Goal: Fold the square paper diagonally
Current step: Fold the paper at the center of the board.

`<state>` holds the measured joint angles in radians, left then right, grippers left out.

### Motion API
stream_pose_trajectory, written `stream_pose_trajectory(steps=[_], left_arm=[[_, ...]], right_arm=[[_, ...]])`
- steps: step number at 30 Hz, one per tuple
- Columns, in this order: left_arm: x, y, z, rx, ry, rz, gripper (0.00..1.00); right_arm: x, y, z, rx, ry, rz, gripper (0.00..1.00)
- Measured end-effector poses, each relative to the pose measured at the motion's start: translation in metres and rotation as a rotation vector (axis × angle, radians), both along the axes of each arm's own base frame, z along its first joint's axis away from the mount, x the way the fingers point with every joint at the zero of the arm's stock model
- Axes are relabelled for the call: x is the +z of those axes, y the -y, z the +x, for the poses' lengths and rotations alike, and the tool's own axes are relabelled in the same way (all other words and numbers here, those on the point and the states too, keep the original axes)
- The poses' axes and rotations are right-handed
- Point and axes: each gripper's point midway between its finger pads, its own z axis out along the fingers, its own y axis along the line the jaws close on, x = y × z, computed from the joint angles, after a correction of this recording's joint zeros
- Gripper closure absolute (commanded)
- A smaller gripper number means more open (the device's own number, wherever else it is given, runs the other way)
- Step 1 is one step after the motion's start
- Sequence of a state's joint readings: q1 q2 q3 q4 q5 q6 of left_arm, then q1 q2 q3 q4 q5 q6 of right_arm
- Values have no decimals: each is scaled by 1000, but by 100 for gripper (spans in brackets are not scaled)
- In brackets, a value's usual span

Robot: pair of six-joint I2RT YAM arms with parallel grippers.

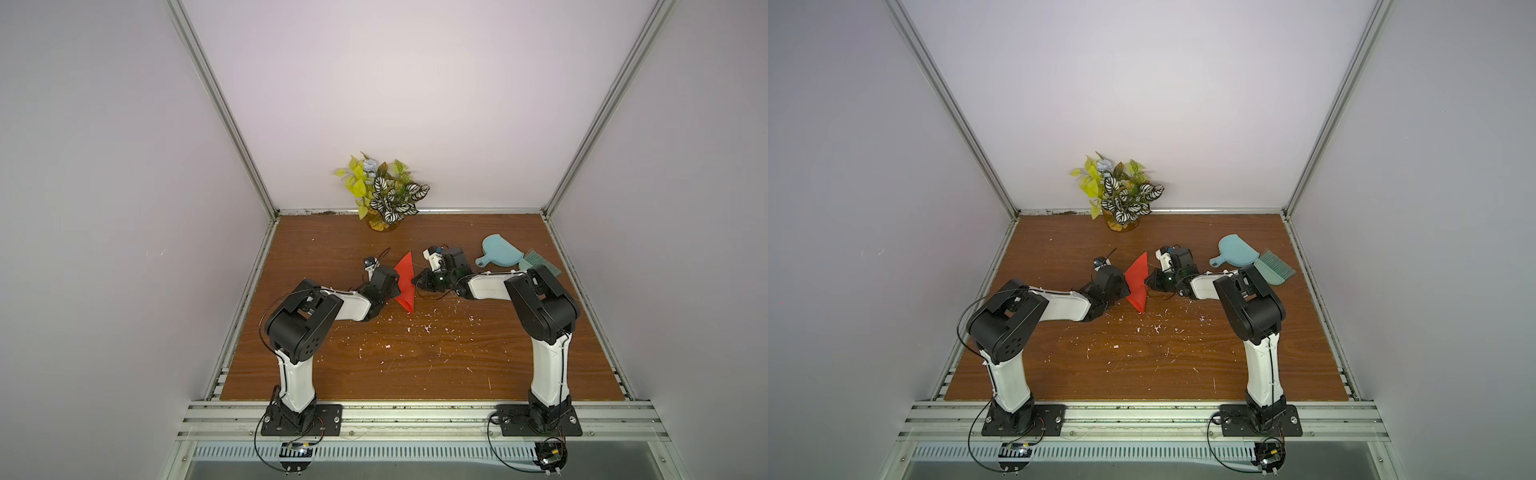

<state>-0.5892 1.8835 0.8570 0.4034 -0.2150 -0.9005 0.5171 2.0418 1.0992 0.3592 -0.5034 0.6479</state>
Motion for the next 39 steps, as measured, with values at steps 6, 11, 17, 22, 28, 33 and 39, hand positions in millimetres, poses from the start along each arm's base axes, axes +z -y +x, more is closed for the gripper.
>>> stream_pose_trajectory(steps=[6, 11, 17, 22, 28, 33, 39], left_arm=[[0, 0, 1, 1, 0, 0, 99], [0, 2, 2, 0, 2, -2, 99], [0, 3, 3, 0, 7, -5, 99], [0, 3, 3, -1, 7, -6, 99], [0, 3, 3, -3, 9, -5, 99], [-1, 0, -1, -1, 16, -12, 99], [0, 1, -2, -1, 16, -18, 99]], right_arm=[[-8, -1, -10, 13, -22, -14, 89], [-8, -1, -21, 25, -24, -15, 89], [-8, -3, -37, 49, -30, -19, 88], [-5, -2, -38, 55, -21, -28, 87], [5, 5, -25, 51, -4, -49, 86], [30, 6, -14, 44, 54, -33, 87], [33, 1, -18, 55, 58, -29, 87]])
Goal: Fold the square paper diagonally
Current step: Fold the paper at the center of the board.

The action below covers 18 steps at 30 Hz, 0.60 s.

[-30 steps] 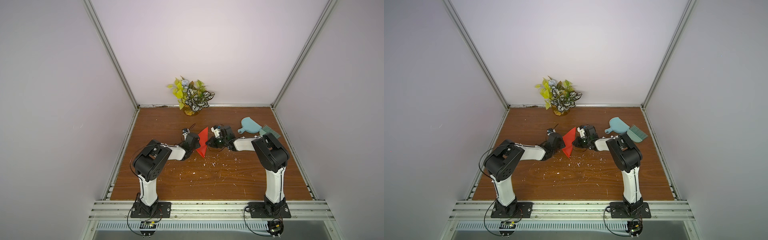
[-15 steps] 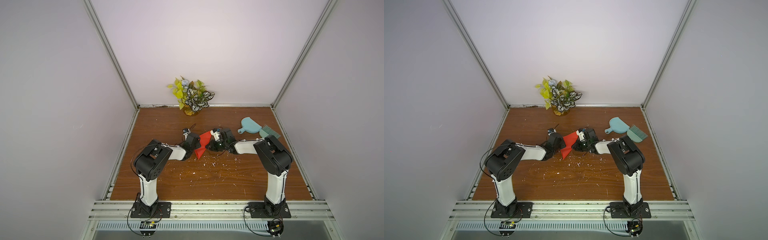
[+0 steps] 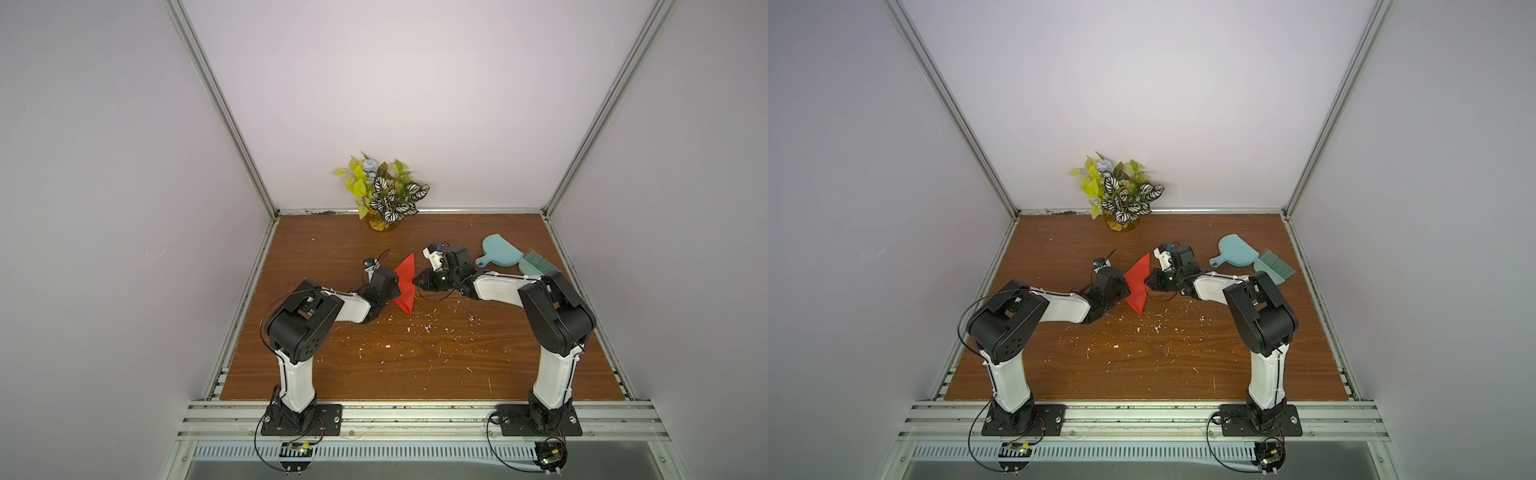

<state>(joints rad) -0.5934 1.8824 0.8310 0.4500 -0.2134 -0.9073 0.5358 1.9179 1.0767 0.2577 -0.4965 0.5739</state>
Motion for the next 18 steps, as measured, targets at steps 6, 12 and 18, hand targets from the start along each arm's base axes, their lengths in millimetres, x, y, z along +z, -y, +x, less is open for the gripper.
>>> stream_pose_trajectory(steps=[6, 12, 18], left_arm=[[0, 0, 0, 1, 0, -2, 99], [0, 0, 0, 3, -1, -4, 99], [0, 0, 0, 5, -2, -8, 99]], right_arm=[[-18, -8, -10, 25, -38, -26, 87], [-38, -7, -16, 21, -76, -67, 87], [-41, -6, -21, 29, -75, -70, 87]])
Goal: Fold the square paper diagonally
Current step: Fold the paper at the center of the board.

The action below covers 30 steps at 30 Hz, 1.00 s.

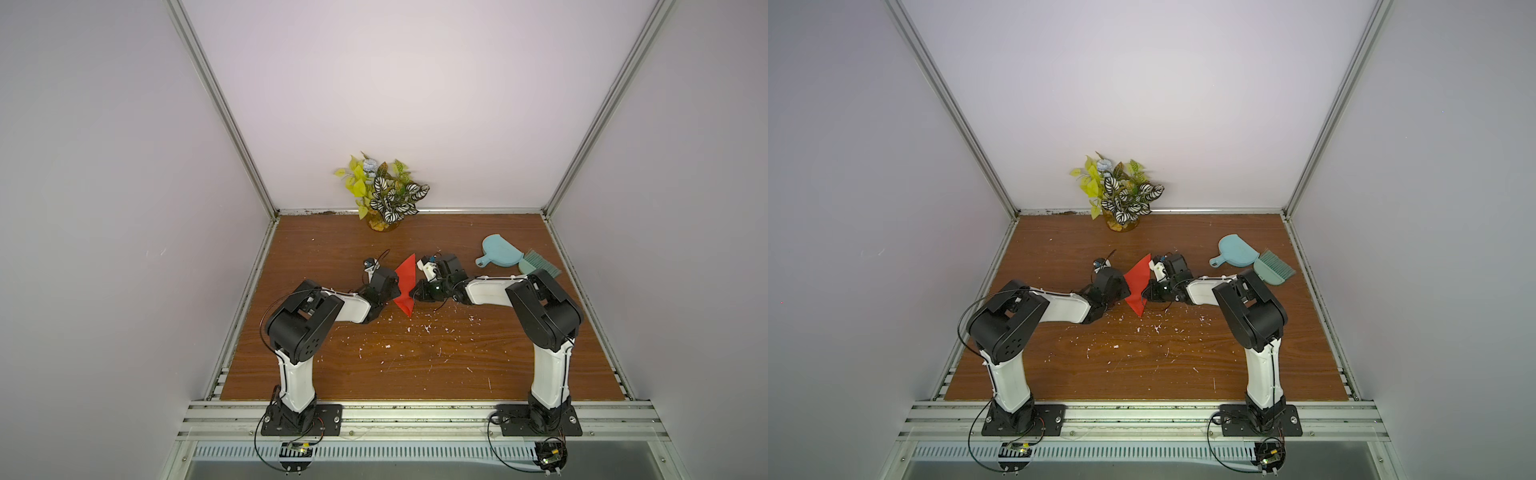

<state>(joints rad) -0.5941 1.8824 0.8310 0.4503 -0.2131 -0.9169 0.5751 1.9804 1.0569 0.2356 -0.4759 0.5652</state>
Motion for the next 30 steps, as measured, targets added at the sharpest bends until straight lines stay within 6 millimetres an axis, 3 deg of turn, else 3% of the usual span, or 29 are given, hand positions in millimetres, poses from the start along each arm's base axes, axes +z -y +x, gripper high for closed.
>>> stream_pose_trajectory(steps=[19, 26, 30], left_arm=[[0, 0, 0, 4, -2, -6, 99], [0, 0, 0, 3, -2, -6, 99], [0, 0, 0, 3, -2, -6, 99]], right_arm=[[5, 5, -26, 34, 3, -2, 87], [35, -7, -7, 36, 67, 27, 89], [39, -9, -3, 36, 79, 34, 89]])
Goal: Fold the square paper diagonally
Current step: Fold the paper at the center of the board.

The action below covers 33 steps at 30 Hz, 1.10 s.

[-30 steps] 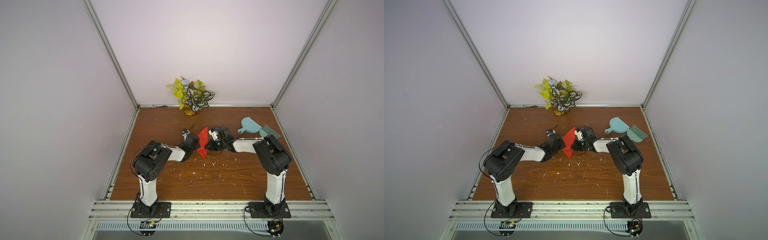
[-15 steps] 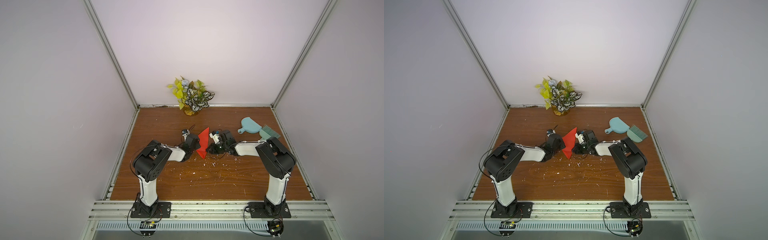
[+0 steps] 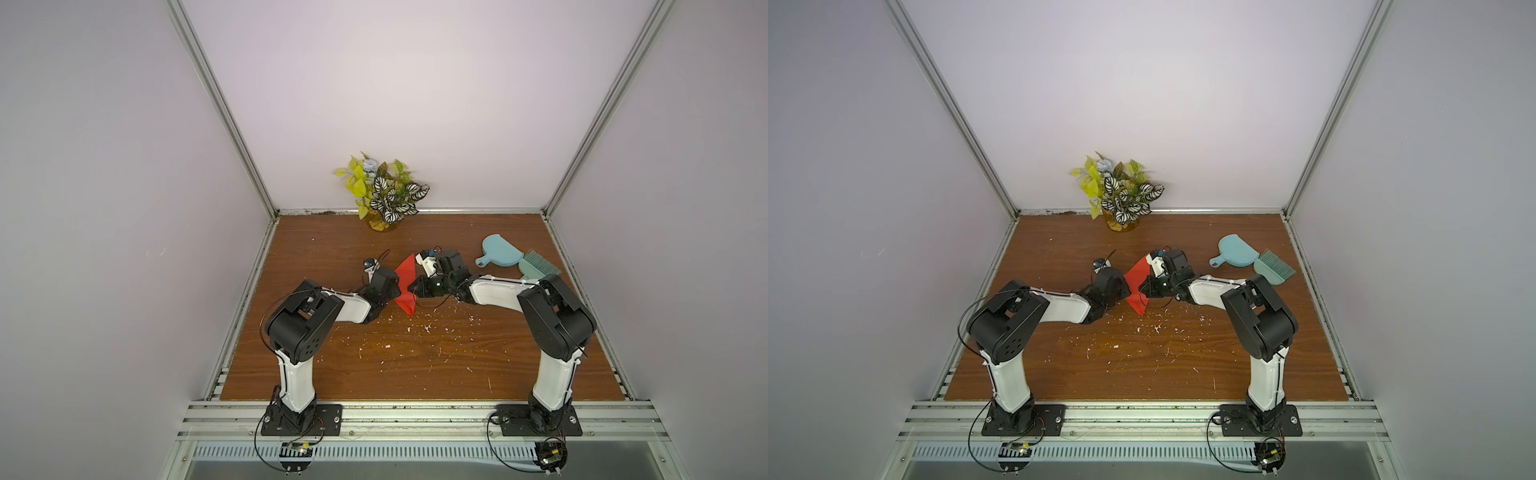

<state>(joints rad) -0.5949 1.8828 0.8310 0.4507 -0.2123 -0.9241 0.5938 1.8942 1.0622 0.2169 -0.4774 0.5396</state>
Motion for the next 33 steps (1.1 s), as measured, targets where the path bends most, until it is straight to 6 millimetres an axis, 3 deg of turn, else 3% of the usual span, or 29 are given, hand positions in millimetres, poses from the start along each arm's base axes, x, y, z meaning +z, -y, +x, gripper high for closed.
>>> stream_pose_trajectory(steps=[10, 27, 33], left_arm=[[0, 0, 0, -1, 0, -1, 99], [0, 1, 0, -2, 0, -2, 99], [0, 1, 0, -2, 1, -2, 99]], right_arm=[[-39, 9, -19, 9, -84, -55, 89], [-39, 6, -50, 66, -79, -33, 88], [-35, 5, -50, 67, -79, -36, 90]])
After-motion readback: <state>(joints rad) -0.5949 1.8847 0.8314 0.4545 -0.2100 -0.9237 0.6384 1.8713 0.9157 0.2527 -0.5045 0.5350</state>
